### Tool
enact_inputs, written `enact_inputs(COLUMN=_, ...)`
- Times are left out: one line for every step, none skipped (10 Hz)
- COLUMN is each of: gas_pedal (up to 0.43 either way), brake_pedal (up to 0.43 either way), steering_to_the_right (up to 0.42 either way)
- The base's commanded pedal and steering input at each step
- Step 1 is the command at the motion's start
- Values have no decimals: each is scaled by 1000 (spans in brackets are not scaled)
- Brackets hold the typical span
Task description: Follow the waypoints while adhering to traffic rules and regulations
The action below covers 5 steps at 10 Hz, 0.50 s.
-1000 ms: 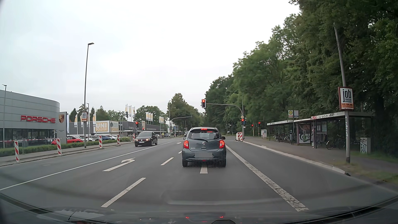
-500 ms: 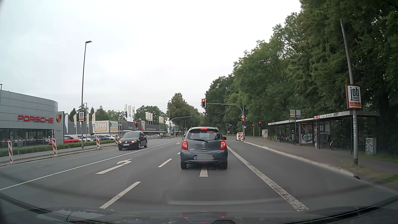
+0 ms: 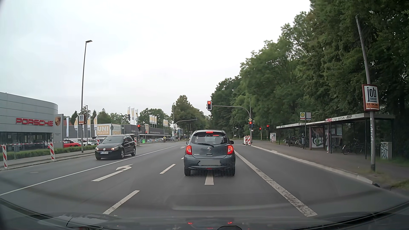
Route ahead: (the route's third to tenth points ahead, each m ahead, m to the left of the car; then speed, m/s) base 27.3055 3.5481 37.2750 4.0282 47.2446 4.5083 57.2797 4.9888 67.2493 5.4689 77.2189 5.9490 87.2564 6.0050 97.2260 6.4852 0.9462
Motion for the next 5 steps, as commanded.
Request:
enact_inputs(gas_pedal=0, brake_pedal=98, steering_to_the_right=-2)
enact_inputs(gas_pedal=0, brake_pedal=98, steering_to_the_right=-2)
enact_inputs(gas_pedal=0, brake_pedal=91, steering_to_the_right=-2)
enact_inputs(gas_pedal=0, brake_pedal=91, steering_to_the_right=-2)
enact_inputs(gas_pedal=0, brake_pedal=98, steering_to_the_right=-2)
